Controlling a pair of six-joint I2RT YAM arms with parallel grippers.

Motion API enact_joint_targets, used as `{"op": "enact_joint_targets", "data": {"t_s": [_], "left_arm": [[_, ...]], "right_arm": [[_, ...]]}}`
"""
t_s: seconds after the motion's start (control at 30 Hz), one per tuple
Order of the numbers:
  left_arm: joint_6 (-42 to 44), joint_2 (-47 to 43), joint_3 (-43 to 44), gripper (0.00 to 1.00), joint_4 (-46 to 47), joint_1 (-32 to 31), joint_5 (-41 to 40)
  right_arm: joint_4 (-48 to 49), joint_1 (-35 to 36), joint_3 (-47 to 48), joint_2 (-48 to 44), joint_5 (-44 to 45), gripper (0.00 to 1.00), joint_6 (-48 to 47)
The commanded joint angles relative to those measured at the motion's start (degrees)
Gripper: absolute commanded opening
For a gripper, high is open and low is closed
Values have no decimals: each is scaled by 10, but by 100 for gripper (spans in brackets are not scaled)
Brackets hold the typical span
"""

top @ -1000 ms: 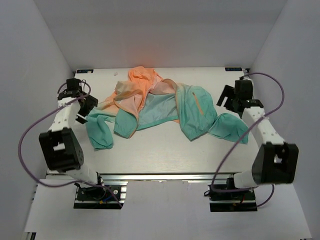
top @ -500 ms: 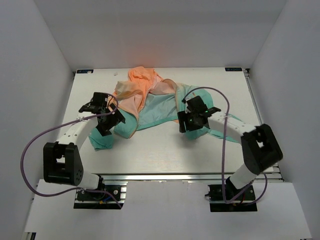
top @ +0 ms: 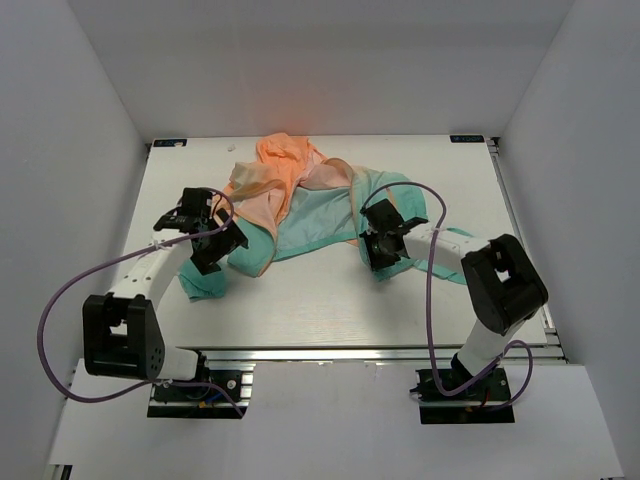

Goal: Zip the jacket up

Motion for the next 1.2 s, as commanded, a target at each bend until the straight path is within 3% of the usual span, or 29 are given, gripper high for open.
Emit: {"op": "enact_joint_targets", "data": {"t_s": [0.0, 0.07, 0.27, 0.33, 0.5, 0.53, 0.6, 0.63, 0.67, 0.7, 0.9, 1.17], "left_arm": [[8, -32, 2, 98, -7, 1, -10], [9, -38, 0, 98, -7, 2, -11], [11, -43, -1, 98, -6, 2, 2], [12, -46, -1, 98, -5, 2, 9], [11, -52, -13, 98, 2, 1, 18], [12, -52, -14, 98, 1, 1, 17], [13, -52, -14, 98, -1, 1, 16], [15, -52, -14, 98, -2, 1, 16], [16, -52, -12, 98, -4, 1, 14], [17, -52, -12, 98, -5, 1, 14], [20, -53, -24, 98, 5, -1, 21], [24, -6, -26, 98, 12, -43, 4]], "right_arm": [[6, 2, 8, -9, -1, 0, 0], [-6, 2, 22, -35, -38, 0, -5], [-5, -1, 53, -153, -281, 0, 33], [8, -8, 12, -199, -325, 0, 54], [54, -105, -122, -236, -389, 0, 130], [49, -117, -140, -227, -376, 10, 128], [16, -133, -162, -217, -308, 42, 100], [4, -134, -161, -213, -290, 71, 88], [-5, -133, -158, -217, -277, 83, 69], [-11, -132, -156, -226, -272, 89, 60], [-52, -113, -109, -342, -195, 89, 6], [-56, -25, -114, -339, -164, 89, 4]]}}
